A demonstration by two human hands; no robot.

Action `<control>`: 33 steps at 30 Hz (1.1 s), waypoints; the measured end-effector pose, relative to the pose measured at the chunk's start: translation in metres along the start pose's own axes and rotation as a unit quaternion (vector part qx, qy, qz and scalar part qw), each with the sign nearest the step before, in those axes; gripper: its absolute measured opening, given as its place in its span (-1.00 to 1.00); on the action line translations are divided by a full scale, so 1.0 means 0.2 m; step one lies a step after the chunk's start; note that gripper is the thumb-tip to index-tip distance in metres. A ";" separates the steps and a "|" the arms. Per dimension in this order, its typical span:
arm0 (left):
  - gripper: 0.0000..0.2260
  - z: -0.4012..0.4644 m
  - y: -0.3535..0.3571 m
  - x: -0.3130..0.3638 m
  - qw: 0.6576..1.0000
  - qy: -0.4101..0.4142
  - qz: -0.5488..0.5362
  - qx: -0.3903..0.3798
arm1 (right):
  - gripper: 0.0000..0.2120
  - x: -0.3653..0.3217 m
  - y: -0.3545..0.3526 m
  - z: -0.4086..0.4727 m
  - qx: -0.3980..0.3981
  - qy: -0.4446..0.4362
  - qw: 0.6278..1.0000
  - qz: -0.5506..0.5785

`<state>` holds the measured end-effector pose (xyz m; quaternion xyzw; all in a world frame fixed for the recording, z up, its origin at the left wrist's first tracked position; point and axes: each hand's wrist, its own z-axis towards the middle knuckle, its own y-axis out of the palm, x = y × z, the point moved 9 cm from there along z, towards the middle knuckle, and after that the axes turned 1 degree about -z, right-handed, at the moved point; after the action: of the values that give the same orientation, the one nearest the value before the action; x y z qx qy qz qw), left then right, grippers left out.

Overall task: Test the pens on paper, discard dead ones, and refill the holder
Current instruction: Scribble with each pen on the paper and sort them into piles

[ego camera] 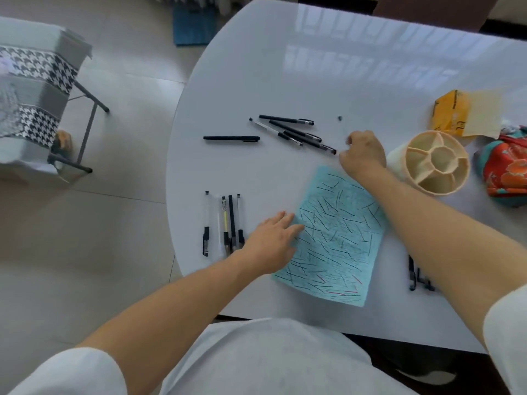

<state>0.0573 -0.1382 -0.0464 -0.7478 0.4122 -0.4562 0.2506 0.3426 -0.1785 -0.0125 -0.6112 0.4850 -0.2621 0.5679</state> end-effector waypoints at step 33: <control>-0.16 -0.04 0.19 0.28 0.983 -0.042 0.181 0.011 | -0.91 0.53 0.10 -0.94 0.114 0.096 0.937 0.317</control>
<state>0.0499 -0.2053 -0.0447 -0.6762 0.5248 -0.3764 0.3546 0.2142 -0.3530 -0.0155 -0.3287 0.6728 -0.1794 0.6381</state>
